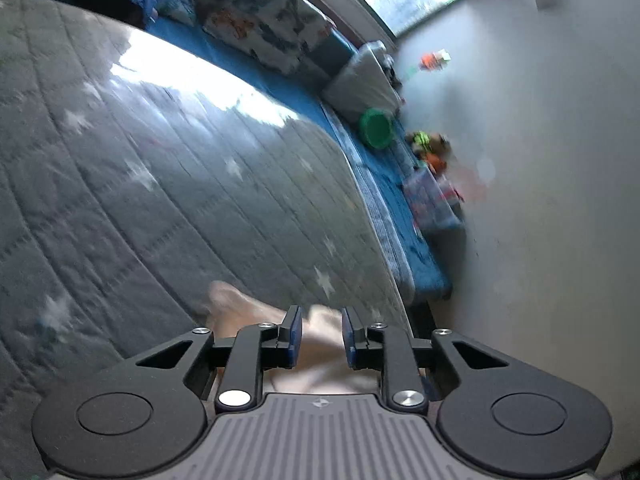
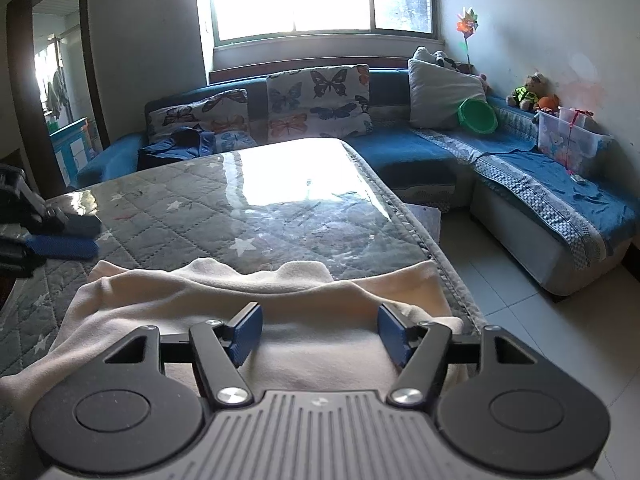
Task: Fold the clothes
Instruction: 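Lower the bundle onto the mattress with both grippers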
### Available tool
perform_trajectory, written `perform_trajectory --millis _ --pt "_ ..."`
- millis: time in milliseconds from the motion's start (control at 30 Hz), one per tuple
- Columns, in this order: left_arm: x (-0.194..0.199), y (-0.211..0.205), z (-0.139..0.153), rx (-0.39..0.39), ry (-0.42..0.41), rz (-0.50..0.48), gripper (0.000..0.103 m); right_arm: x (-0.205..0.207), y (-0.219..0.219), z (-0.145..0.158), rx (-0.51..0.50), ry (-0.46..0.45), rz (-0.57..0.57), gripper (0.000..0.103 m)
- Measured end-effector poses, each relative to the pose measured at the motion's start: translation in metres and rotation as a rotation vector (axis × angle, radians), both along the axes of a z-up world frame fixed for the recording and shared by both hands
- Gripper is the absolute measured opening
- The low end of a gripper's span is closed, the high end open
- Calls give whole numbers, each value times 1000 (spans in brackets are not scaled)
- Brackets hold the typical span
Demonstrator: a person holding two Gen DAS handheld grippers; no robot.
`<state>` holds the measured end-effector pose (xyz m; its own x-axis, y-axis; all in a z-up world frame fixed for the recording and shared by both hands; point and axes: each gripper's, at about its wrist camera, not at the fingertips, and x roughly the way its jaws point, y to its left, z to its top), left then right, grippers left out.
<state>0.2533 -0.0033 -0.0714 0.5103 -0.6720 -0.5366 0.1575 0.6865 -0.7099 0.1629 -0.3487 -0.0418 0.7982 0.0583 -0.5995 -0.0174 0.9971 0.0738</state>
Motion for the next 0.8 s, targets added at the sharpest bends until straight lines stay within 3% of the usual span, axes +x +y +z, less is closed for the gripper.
perform_trajectory --millis 300,400,600,800 --pt "3 -29 -17 111 33 -8 24 10 9 2 -19 -1 23 69" --pt "3 -29 -21 110 41 1 24 15 9 -1 -24 10 21 69" --pt "3 -29 -14 100 26 2 38 17 10 3 -6 -3 22 71" --pt "6 -42 -15 114 42 -14 42 29 16 -2 -24 12 21 74"
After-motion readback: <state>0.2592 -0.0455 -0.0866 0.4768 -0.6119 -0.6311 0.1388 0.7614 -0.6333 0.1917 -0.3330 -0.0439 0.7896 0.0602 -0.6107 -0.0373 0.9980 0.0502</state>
